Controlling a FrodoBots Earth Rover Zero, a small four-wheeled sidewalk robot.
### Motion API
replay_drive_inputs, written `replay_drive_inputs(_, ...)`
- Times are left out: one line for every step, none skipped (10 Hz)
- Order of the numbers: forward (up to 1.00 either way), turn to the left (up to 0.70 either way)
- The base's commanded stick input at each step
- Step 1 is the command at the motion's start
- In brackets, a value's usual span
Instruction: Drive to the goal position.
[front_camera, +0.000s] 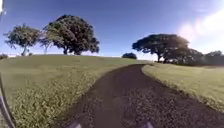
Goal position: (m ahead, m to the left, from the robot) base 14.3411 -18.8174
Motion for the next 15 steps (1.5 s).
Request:
replay_drive_inputs(0.7,0.0)
replay_drive_inputs(0.7,0.0)
replay_drive_inputs(0.7,0.0)
replay_drive_inputs(0.7,0.0)
replay_drive_inputs(0.7,0.0)
replay_drive_inputs(0.7,0.0)
replay_drive_inputs(0.7,0.0)
replay_drive_inputs(0.7,0.0)
replay_drive_inputs(0.7,0.0)
replay_drive_inputs(0.7,0.0)
replay_drive_inputs(0.7,0.0)
replay_drive_inputs(0.7,0.0)
replay_drive_inputs(0.7,0.0)
replay_drive_inputs(0.7,0.0)
replay_drive_inputs(0.7,0.0)
